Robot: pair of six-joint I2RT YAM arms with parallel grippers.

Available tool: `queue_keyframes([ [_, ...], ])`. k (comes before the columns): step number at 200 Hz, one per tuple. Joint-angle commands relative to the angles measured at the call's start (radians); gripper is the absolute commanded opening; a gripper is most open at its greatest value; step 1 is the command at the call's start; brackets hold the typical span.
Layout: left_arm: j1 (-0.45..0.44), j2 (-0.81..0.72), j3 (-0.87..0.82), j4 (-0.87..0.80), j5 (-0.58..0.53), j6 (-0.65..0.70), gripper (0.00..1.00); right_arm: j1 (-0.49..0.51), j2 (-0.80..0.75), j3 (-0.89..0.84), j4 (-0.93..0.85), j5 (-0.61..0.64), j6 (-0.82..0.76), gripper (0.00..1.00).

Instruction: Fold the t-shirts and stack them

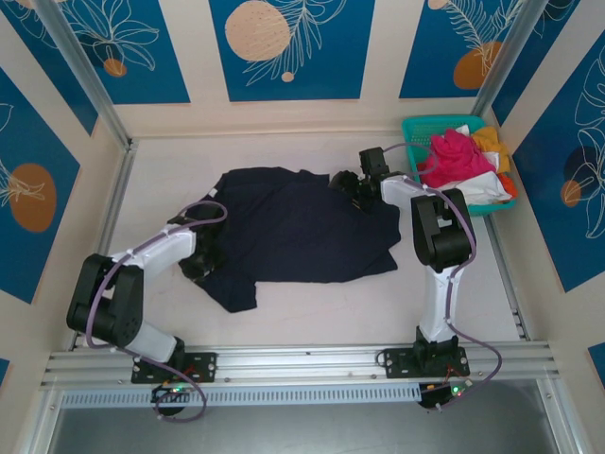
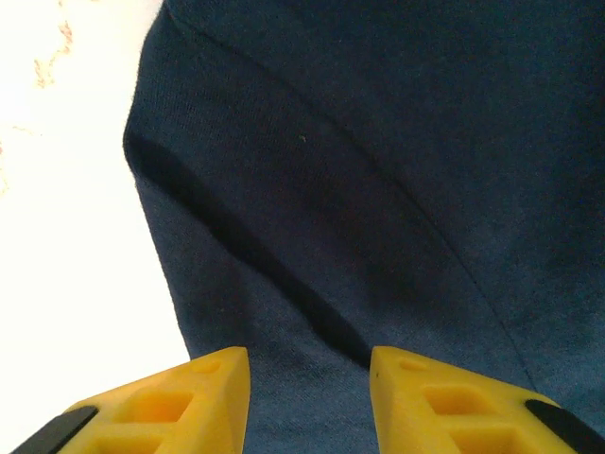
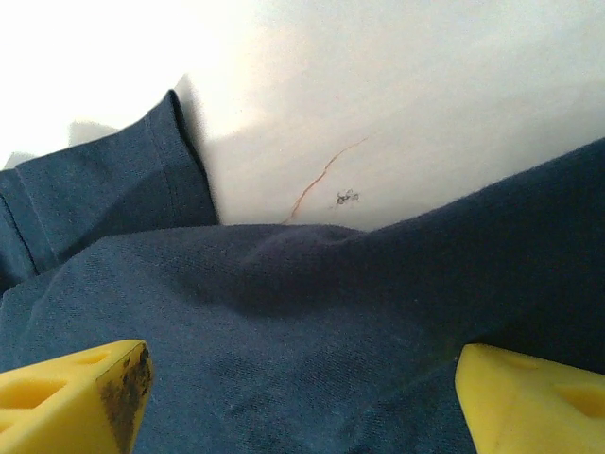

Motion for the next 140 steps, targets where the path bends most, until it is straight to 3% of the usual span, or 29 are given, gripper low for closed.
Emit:
queue_keyframes([
  [1,-0.003,0.026,-0.002,-0.005,-0.003,-0.019,0.36,0.01,0.041,0.003,-0.041,-0.016,0.016,0.85],
  [40,-0.003,0.07,-0.008,0.021,0.003,-0.015,0.29,0.014,0.039,-0.003,-0.037,-0.023,0.018,0.85],
  [92,-0.004,0.027,-0.022,-0.002,-0.012,-0.007,0.0,0.016,0.04,-0.007,-0.039,-0.021,0.018,0.85],
  [140,-0.004,-0.089,-0.084,-0.062,-0.023,-0.03,0.0,0.011,0.043,0.005,-0.04,-0.012,0.016,0.85],
])
